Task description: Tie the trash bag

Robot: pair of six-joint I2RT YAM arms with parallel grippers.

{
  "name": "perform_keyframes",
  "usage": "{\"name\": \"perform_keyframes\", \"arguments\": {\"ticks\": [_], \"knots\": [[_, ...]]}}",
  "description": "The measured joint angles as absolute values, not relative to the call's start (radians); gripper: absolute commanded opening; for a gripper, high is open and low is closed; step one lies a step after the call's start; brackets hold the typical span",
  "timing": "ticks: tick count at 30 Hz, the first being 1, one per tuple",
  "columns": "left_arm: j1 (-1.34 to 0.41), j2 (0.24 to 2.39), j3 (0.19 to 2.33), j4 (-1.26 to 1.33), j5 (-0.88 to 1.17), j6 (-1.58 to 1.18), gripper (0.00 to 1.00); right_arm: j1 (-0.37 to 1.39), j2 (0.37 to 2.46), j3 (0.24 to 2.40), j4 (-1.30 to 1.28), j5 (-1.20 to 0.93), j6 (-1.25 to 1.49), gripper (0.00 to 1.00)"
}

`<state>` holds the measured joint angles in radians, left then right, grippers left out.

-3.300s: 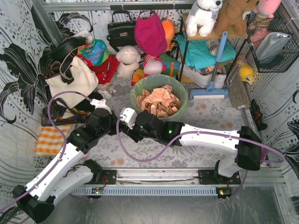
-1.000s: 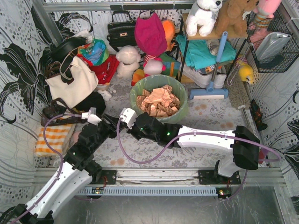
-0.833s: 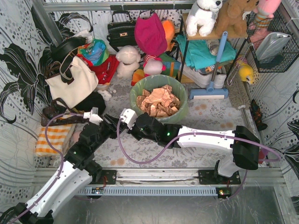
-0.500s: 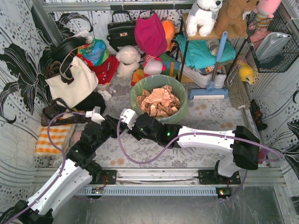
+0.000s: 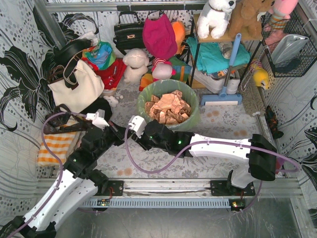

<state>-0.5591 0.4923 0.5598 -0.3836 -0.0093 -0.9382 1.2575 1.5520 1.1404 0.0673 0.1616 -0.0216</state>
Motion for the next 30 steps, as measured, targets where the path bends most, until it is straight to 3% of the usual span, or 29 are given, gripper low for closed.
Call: {"name": "perform_keyframes", "arguments": {"ticks": [1,4,12,18,25,30], "knots": [[-0.559,0.489,0.566,-0.389,-0.013,-0.919,0.00,1.258,1.546,1.141,0.059,0.157,-0.012,0.50],[-0.559,0.487,0.576,-0.415,-0.029,-0.874,0.00,1.258,1.520,1.169,0.008,0.137,0.015,0.54],[-0.559,0.544,0.578,-0.465,-0.072,-0.813,0.00,1.258,1.345,1.270,-0.071,0.128,0.098,0.55],[-0.559,0.567,0.581,-0.448,-0.107,-0.791,0.00,1.232,1.193,1.325,-0.132,0.321,0.150,0.55],[-0.559,0.655,0.607,-0.371,-0.121,-0.770,0.00,0.881,1.122,1.341,-0.260,0.425,0.274,0.55],[-0.559,0.756,0.657,-0.323,-0.125,-0.747,0.00,0.580,1.109,1.305,-0.354,0.345,0.341,0.55]]}}
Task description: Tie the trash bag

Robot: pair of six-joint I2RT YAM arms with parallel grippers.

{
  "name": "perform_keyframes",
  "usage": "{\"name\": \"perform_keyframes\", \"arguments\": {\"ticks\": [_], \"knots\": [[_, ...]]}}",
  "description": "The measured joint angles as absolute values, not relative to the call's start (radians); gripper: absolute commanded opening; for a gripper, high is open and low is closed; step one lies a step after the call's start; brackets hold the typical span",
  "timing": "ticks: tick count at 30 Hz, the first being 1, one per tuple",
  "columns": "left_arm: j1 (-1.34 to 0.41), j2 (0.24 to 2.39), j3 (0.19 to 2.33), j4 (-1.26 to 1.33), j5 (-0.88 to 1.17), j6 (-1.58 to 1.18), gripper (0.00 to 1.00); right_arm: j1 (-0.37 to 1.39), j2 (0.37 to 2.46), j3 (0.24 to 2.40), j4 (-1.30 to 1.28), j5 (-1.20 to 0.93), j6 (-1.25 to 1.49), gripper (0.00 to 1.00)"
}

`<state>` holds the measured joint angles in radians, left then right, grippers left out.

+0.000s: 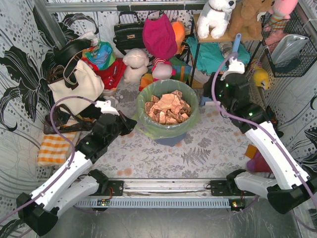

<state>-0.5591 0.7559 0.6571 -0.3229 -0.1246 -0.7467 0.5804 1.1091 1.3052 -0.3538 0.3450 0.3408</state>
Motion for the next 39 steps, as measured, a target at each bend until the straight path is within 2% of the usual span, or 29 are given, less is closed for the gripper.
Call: {"name": "perform_keyframes", "arguments": {"ticks": [5,12,19,26,36,39], "knots": [[-0.559,0.861,0.701,-0.265,-0.124,-0.732,0.00,0.322,1.107,1.179,-0.393,0.182,0.402,0.54],[-0.557,0.977,0.730,-0.208,-0.115,-0.720,0.00,0.145,1.115,0.870,-0.313,-0.102,0.510,0.53],[-0.542,1.073,0.786,-0.180,-0.092,-0.701,0.00,0.132,1.225,0.695,-0.072,-0.391,0.646,0.54],[-0.529,1.139,0.804,-0.152,-0.071,-0.690,0.00,0.132,1.355,0.635,0.150,-0.551,0.735,0.50],[-0.524,1.162,0.824,-0.151,-0.068,-0.678,0.00,0.132,1.518,0.624,0.343,-0.630,0.786,0.35],[-0.522,1.156,0.825,-0.154,-0.069,-0.675,0.00,0.132,1.550,0.613,0.376,-0.638,0.794,0.24]]}}
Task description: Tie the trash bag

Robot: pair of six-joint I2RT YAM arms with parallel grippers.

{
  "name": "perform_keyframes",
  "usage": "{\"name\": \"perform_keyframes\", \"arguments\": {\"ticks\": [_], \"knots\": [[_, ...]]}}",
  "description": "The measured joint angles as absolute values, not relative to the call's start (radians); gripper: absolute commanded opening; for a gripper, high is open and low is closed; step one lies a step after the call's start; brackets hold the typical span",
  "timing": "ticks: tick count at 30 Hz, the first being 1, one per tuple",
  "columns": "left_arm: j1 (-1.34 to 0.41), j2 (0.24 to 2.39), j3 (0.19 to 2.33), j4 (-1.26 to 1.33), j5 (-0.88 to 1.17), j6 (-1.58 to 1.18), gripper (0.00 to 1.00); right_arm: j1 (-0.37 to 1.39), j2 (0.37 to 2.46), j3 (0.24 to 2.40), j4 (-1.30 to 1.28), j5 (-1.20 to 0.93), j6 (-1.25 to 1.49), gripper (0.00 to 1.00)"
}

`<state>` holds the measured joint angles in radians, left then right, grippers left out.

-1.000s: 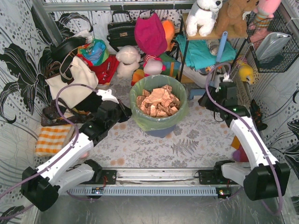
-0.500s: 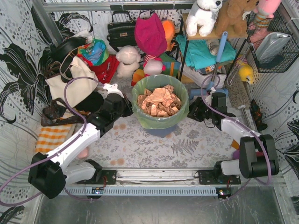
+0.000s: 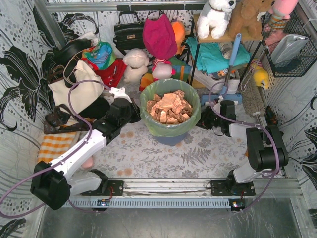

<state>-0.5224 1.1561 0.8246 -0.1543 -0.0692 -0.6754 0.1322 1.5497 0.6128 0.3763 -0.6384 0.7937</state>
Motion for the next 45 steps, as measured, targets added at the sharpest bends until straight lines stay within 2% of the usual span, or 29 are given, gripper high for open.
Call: {"name": "perform_keyframes", "arguments": {"ticks": [5,9,15,25,37,39,41,45], "knots": [[-0.522,1.121,0.824,-0.170,-0.075,-0.675,0.00,0.132,1.560,0.582,0.401,-0.643,0.801,0.00],[-0.522,1.075,0.816,-0.184,-0.076,-0.675,0.00,0.132,1.504,0.547,0.358,-0.604,0.787,0.00],[-0.522,1.023,0.789,-0.224,-0.078,-0.675,0.00,0.132,1.275,0.535,0.168,-0.490,0.707,0.00],[-0.522,0.915,0.779,-0.292,-0.083,-0.675,0.00,0.132,0.992,0.625,-0.127,-0.373,0.627,0.00],[-0.522,0.824,0.807,-0.294,0.027,-0.675,0.00,0.132,0.928,0.763,-0.132,-0.439,0.699,0.00],[-0.522,0.827,0.806,-0.302,0.031,-0.675,0.00,0.132,0.937,0.765,-0.127,-0.441,0.701,0.15],[-0.522,0.836,0.804,-0.307,0.031,-0.675,0.00,0.132,0.955,0.753,-0.121,-0.437,0.712,0.26],[-0.522,0.889,0.792,-0.307,0.029,-0.675,0.00,0.132,1.008,0.686,-0.099,-0.419,0.718,0.35]]}}
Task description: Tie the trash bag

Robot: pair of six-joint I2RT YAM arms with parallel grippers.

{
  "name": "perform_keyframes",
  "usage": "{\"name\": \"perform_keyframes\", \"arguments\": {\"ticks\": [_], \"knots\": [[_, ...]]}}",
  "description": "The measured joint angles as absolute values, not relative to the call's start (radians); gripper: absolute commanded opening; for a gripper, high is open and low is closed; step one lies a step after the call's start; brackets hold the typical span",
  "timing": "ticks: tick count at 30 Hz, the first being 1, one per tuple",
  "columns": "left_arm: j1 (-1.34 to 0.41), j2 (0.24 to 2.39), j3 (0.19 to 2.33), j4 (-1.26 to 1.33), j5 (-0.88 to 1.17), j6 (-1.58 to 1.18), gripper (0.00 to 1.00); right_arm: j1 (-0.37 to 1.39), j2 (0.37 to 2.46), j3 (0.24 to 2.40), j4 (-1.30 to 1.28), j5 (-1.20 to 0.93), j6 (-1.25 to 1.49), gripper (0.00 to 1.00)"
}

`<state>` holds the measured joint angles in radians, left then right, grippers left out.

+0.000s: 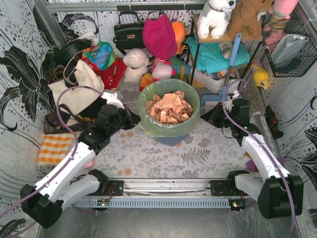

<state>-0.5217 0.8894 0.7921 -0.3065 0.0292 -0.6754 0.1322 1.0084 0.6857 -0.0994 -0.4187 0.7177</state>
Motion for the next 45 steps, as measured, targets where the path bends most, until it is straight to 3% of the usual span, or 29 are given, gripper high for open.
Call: {"name": "perform_keyframes", "arguments": {"ticks": [8,18,26,34,39,45], "knots": [[-0.522,1.043,0.788,-0.284,0.029,-0.653,0.00,0.132,1.255,0.633,0.067,-0.474,0.718,0.49],[-0.521,1.106,0.789,-0.261,0.029,-0.630,0.00,0.133,1.514,0.633,0.316,-0.605,0.735,0.46],[-0.516,1.118,0.789,-0.259,0.024,-0.622,0.00,0.189,1.653,0.642,0.381,-0.623,0.735,0.34],[-0.514,1.116,0.789,-0.261,0.018,-0.614,0.00,0.237,1.686,0.683,0.346,-0.531,0.710,0.00],[-0.514,1.101,0.789,-0.268,0.010,-0.612,0.00,0.239,1.650,0.676,0.320,-0.485,0.710,0.00],[-0.514,1.031,0.789,-0.310,-0.001,-0.612,0.00,0.239,1.443,0.641,0.208,-0.404,0.691,0.00]]}}
